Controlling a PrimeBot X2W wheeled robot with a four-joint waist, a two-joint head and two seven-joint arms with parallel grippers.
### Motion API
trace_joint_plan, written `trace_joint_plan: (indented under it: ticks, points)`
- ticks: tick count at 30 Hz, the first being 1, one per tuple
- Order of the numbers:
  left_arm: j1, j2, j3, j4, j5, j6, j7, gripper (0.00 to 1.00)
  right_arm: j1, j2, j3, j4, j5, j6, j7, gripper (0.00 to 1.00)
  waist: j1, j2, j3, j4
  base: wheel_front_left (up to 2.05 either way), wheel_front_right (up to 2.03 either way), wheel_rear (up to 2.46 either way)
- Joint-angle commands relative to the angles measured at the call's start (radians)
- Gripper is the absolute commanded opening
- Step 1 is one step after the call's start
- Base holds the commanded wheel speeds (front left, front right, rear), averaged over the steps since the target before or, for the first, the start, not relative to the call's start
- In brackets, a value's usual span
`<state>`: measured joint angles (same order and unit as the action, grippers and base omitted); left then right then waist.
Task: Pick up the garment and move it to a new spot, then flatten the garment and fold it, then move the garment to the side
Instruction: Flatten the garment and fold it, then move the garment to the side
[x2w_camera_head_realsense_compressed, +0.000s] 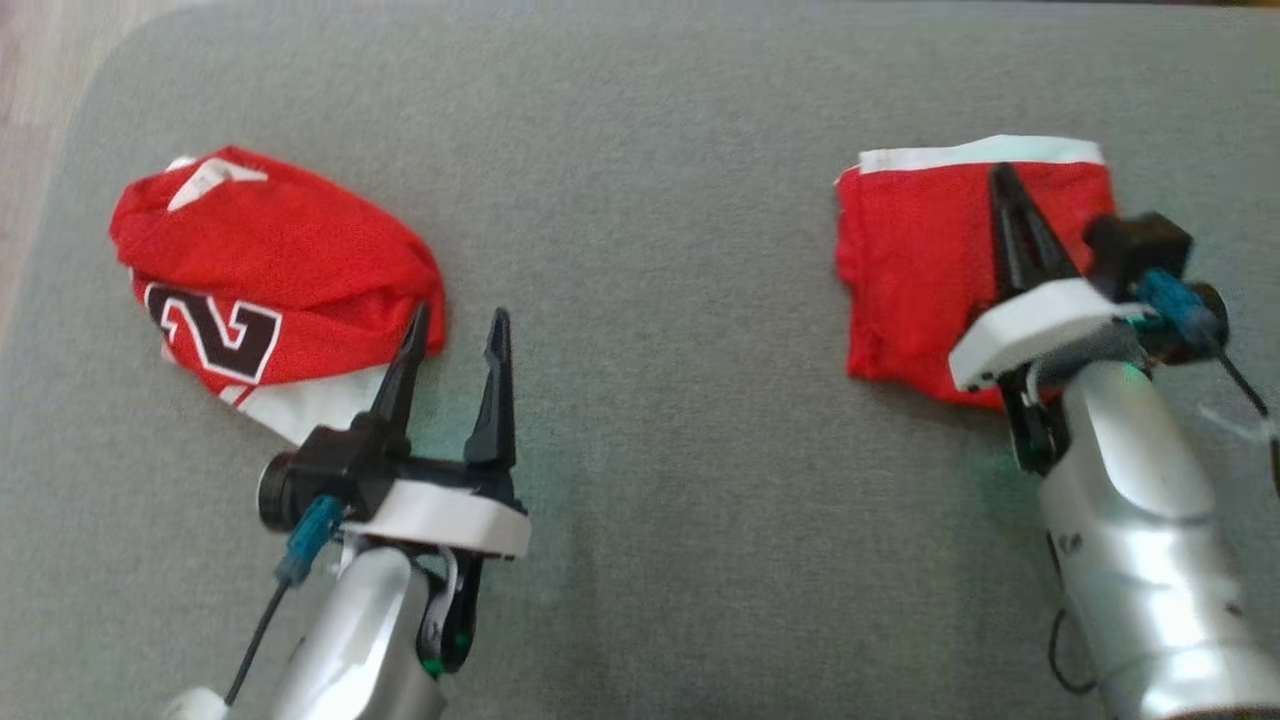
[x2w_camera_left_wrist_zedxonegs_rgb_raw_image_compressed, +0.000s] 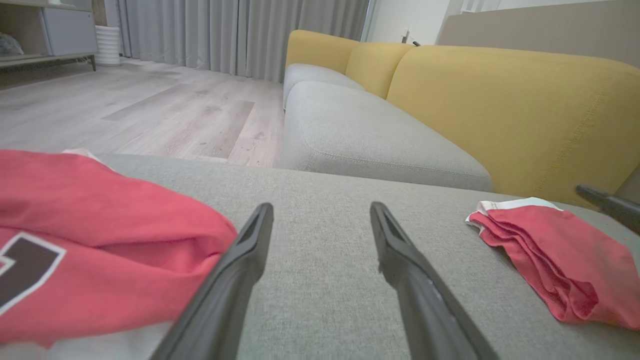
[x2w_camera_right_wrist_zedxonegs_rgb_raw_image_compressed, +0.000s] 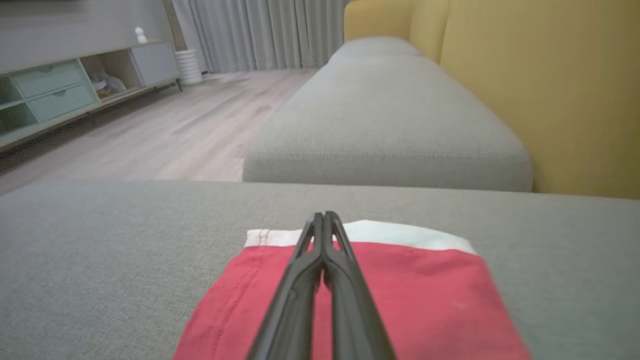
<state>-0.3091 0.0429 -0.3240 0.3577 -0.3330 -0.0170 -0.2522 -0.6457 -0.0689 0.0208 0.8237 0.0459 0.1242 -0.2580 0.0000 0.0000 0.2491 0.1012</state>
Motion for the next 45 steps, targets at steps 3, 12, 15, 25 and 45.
trace_joint_plan:
  ticks: [3,12,15,25,45]
  points:
    - [0.012,0.007,0.047,-0.027,0.013,0.003,-0.01,1.0,0.086,0.019,-0.014,-0.13,0.031,0.007,-0.004,0.0,0.0,0.0,-0.049,-0.047,0.0,0.0,0.0]
    - [0.063,0.007,0.077,-0.027,0.021,-0.003,-0.01,1.0,0.324,0.019,-0.071,-0.393,0.037,0.007,-0.004,1.0,0.0,0.0,-0.109,-0.118,0.0,0.0,0.0]
    - [0.077,0.007,0.083,-0.024,0.023,-0.005,-0.01,1.0,0.395,0.019,-0.064,-0.436,0.047,0.007,-0.004,1.0,0.0,0.0,-0.12,-0.131,0.0,0.0,0.0]
    - [0.103,0.007,0.091,-0.021,0.023,-0.01,-0.01,1.0,0.472,0.019,-0.053,-0.48,0.063,0.007,-0.004,1.0,0.0,0.0,-0.123,-0.152,0.0,0.0,0.0]
    - [0.028,0.007,0.052,-0.02,0.03,-0.015,-0.01,1.0,0.143,0.019,-0.169,-0.191,0.003,0.007,0.138,1.0,0.0,0.0,0.013,-0.064,0.0,0.0,0.0]
